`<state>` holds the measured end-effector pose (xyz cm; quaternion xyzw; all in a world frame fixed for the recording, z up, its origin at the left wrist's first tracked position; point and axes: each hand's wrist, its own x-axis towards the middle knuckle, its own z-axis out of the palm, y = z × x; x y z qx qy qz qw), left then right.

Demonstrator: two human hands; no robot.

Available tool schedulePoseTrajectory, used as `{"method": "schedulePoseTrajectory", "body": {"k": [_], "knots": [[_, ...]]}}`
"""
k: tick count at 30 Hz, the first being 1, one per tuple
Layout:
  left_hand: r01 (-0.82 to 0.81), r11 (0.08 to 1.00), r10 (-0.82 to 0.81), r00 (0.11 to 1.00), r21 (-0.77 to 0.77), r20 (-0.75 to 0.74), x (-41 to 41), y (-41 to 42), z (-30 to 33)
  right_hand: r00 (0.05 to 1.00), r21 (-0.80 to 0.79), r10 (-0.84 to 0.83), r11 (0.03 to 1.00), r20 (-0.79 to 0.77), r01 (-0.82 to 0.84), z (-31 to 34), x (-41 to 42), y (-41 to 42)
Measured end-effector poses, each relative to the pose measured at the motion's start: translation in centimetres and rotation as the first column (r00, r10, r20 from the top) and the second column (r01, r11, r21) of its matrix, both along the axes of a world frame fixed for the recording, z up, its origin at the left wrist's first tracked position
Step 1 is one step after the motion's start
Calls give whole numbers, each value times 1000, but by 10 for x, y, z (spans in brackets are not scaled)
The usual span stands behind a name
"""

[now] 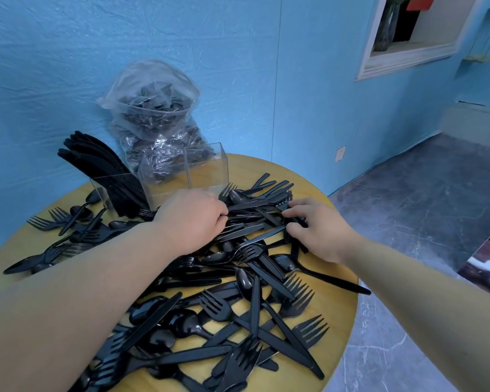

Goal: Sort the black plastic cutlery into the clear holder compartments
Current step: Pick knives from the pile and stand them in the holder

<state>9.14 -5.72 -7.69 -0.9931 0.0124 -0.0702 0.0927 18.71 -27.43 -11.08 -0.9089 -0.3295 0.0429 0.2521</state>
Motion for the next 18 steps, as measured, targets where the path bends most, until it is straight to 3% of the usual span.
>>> {"method": "schedulePoseTrajectory", "body": {"k": [8, 14, 18], "knots": [[36, 998, -32, 996, -44, 83, -2, 8, 2, 1000, -1, 12, 1000, 21, -12, 0, -2, 8], [-5, 972, 75, 954, -234, 289, -13, 16, 14, 999, 19, 12, 1000, 50, -13, 3, -6, 12], [-43, 948, 141, 945, -316, 296, -28, 26, 15, 992, -5, 21, 1000, 126, -21, 6, -8, 21]]}}
